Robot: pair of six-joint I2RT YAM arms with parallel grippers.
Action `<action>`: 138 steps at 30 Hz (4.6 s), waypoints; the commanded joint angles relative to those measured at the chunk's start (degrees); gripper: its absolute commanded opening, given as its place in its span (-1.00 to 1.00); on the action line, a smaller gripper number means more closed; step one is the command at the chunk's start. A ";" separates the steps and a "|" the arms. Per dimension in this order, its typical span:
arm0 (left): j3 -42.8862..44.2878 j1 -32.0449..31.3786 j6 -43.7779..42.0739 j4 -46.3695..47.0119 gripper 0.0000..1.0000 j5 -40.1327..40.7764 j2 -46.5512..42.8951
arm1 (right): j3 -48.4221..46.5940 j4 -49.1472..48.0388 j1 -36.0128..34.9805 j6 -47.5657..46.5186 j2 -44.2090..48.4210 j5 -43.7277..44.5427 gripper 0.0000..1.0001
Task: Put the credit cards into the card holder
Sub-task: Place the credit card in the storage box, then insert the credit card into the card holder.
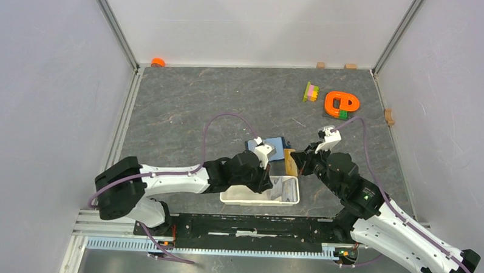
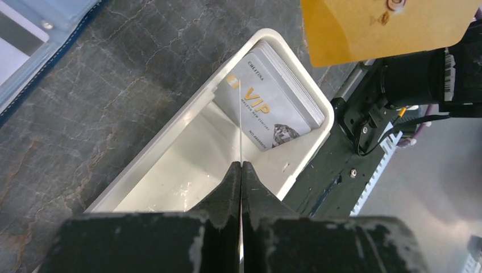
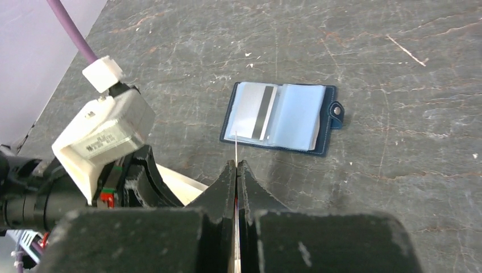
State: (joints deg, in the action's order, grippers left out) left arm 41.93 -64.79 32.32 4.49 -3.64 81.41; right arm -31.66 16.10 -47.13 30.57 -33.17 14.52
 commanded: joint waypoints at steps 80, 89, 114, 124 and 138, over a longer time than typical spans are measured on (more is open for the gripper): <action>5.32 33.42 9.12 -0.38 -0.96 -24.86 -5.05 | -7.63 -16.26 23.31 -12.35 -26.27 -19.61 0.72; 17.36 35.70 1.62 -15.37 -0.96 -26.97 7.73 | -11.03 -12.54 18.76 -14.54 -39.94 -12.39 0.50; 27.63 32.73 5.49 -12.75 -0.96 -28.08 23.61 | -13.96 -13.61 16.64 -14.32 -55.08 1.70 -0.60; 28.08 32.28 10.90 -8.98 -0.96 -32.35 29.12 | -13.60 -11.93 16.79 -13.83 -55.78 4.34 -1.00; 25.43 32.36 14.76 -8.13 -0.96 -33.48 32.04 | -13.96 -10.74 16.95 -13.24 -56.53 5.22 -1.00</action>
State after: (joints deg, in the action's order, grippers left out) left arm 67.92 -32.27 44.29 -5.61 -36.12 113.10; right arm -43.44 5.26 -30.37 16.67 -89.10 18.31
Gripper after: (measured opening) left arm 0.036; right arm 0.015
